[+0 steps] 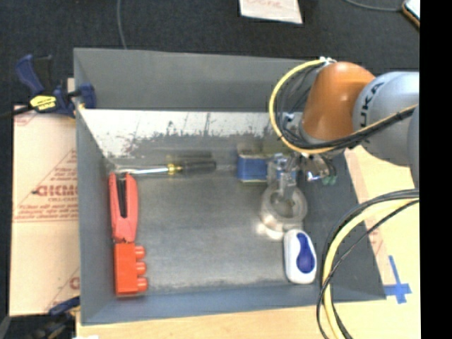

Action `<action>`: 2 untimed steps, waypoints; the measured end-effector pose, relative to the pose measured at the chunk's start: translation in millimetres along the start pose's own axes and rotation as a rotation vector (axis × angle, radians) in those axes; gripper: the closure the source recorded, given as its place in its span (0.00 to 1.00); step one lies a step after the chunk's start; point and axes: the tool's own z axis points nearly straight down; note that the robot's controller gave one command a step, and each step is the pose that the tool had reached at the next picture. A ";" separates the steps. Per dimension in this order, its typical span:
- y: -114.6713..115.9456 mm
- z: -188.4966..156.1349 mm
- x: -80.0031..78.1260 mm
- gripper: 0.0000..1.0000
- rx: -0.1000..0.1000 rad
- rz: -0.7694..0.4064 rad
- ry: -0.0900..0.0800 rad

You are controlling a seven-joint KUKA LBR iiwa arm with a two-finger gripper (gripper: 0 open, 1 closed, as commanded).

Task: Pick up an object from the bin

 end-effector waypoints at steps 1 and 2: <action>29.8 4.8 25.9 1.00 0.009 -0.060 -0.022; 8.1 9.2 3.0 1.00 0.001 -0.025 -0.007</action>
Offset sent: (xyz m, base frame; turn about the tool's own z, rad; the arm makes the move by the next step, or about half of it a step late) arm -0.0052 0.0050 -0.0133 -0.0248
